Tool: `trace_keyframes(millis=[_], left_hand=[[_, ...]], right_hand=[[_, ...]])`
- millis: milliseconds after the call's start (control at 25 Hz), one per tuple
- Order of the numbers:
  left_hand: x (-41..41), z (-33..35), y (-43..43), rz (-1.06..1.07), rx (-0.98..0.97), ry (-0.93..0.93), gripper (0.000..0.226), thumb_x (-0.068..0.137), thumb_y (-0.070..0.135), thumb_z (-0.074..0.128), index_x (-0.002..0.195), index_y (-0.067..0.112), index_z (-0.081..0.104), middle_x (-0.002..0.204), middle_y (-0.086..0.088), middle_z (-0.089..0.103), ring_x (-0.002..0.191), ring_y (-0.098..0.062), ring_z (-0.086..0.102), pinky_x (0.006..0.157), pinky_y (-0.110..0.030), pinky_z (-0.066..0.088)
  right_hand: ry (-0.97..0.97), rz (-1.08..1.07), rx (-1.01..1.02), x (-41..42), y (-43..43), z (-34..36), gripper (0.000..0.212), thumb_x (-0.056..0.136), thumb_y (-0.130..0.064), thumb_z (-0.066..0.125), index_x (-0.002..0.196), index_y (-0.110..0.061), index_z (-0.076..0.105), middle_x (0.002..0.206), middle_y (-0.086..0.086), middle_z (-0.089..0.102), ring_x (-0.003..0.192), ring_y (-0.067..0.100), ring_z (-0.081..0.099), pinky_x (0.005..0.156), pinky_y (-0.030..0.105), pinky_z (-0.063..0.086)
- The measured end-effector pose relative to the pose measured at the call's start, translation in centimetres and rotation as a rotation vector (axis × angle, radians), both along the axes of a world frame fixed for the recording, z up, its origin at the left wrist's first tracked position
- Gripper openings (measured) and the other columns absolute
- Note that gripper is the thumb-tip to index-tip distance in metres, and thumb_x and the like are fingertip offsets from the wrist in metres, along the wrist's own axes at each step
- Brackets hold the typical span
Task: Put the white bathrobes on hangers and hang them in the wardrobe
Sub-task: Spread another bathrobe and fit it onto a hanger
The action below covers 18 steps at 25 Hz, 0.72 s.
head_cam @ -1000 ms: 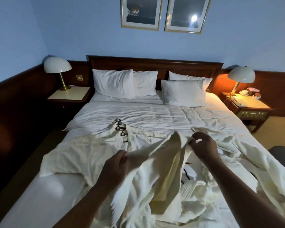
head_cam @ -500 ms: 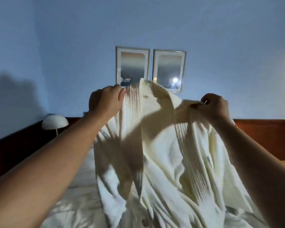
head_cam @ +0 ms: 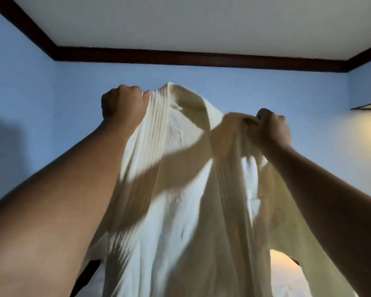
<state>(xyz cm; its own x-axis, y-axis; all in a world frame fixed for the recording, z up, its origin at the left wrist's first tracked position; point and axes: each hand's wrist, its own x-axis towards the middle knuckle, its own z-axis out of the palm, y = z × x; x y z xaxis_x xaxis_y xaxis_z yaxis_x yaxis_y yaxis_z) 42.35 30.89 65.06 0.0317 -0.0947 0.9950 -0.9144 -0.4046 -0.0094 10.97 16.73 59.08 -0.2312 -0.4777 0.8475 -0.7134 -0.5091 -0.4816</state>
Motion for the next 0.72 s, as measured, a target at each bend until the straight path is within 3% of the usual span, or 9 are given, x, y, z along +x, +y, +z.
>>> trace_keyframes(millis=[120, 280, 480, 720], left_hand=[[1.4, 1.5, 1.6, 0.011, -0.045, 0.034, 0.06, 0.106, 0.047, 0.038, 0.095, 0.001, 0.074, 0.079, -0.023, 0.064, 0.076, -0.046, 0.064, 0.063, -0.038, 0.04], [2.9, 3.7, 4.0, 0.048, -0.113, 0.051, 0.051, 0.104, 0.038, 0.043, 0.098, -0.001, 0.075, 0.086, -0.027, 0.066, 0.082, -0.049, 0.065, 0.071, -0.042, 0.044], [4.7, 6.3, 6.9, 0.156, -0.159, 0.098, 0.051, 0.104, 0.035, 0.039, 0.104, -0.004, 0.072, 0.096, -0.031, 0.066, 0.093, -0.05, 0.064, 0.081, -0.047, 0.048], [7.1, 11.8, 11.5, 0.173, -0.27, -0.106, 0.06, 0.102, 0.045, 0.042, 0.092, -0.005, 0.073, 0.085, -0.035, 0.063, 0.081, -0.051, 0.064, 0.071, -0.043, 0.041]], right_hand=[[0.18, -0.075, 0.014, 0.6, 1.1, 1.8, 0.055, 0.086, -0.068, 0.052, 0.077, -0.015, 0.062, 0.078, 0.007, 0.061, 0.07, 0.034, 0.054, 0.062, 0.033, 0.044], [0.234, -0.159, -0.027, 2.4, 3.7, 4.9, 0.061, 0.085, -0.077, 0.043, 0.081, -0.018, 0.057, 0.072, 0.003, 0.048, 0.074, 0.034, 0.053, 0.064, 0.034, 0.042], [0.324, -0.186, -0.143, 5.8, 7.0, 9.2, 0.046, 0.092, -0.058, 0.035, 0.082, -0.018, 0.055, 0.07, 0.005, 0.044, 0.08, 0.033, 0.055, 0.068, 0.034, 0.041], [0.406, -0.256, -0.319, 7.1, 8.4, 16.5, 0.042, 0.094, -0.053, 0.038, 0.082, -0.018, 0.057, 0.068, 0.005, 0.043, 0.08, 0.035, 0.057, 0.068, 0.035, 0.045]])
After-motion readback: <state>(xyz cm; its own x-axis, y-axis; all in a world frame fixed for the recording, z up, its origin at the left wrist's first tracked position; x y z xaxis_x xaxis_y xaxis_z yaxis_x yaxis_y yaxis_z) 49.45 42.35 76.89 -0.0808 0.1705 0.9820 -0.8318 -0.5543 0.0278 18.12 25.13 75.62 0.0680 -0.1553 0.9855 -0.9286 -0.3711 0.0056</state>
